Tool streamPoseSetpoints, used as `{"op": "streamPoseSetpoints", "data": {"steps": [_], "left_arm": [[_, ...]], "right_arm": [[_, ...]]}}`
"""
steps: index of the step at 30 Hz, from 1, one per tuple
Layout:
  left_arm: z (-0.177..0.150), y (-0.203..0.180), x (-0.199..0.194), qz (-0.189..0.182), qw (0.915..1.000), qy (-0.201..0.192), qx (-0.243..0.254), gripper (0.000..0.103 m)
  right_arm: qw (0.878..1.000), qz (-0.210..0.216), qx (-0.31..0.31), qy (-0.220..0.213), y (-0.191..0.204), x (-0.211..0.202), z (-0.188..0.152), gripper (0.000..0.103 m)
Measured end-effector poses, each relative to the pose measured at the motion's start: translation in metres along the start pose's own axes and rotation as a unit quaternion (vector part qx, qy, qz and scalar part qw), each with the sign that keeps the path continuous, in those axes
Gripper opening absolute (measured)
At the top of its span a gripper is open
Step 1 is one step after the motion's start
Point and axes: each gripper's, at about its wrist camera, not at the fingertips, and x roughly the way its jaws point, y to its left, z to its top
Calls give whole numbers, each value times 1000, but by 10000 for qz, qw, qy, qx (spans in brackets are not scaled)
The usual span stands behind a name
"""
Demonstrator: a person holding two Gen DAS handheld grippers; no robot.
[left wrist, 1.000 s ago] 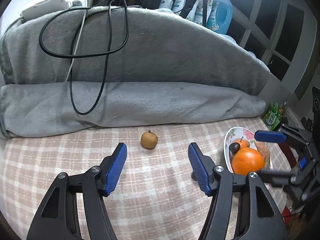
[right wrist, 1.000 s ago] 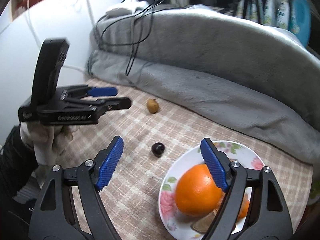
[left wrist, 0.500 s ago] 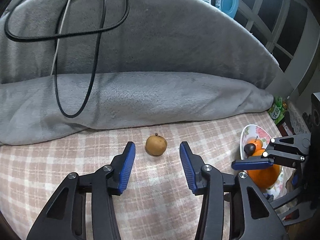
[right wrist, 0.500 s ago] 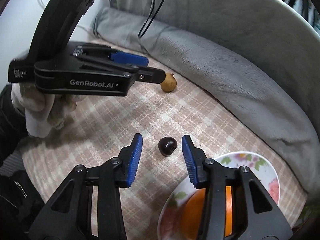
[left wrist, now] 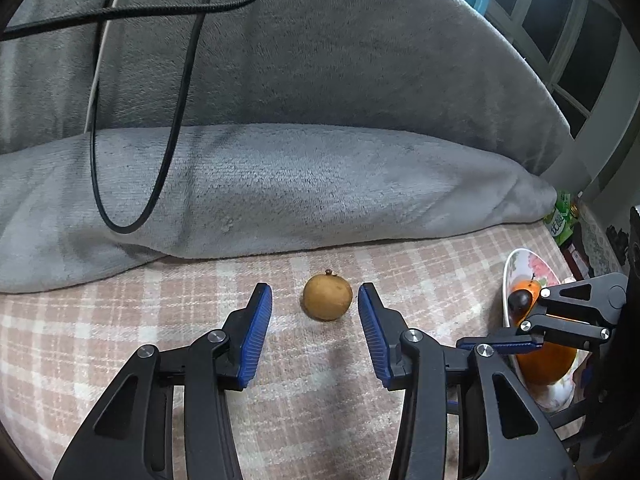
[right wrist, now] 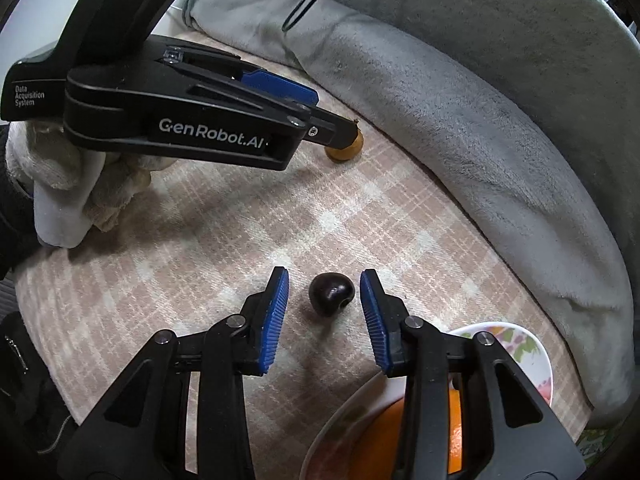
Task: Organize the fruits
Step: 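Grasp the longan with the left tool while the right tool grasps the dark plum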
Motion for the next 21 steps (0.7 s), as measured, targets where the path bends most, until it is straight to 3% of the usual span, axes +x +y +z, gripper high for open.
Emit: {"op": "streamPoseSetpoints", "data": {"steps": [10,18,21], "left_arm": [[0,-6,20,-32,9998,184,32,43],[3,-2,25,-95,9998,148,-50,27],[2,-3,23,-44,9999,116,-20,26]], "right_arm": [[9998,-115,-91,117,0,11,6,30],[9998,-163,-34,72,1,18,13,26],[9999,-135,2,19,3,16,8,25]]}}
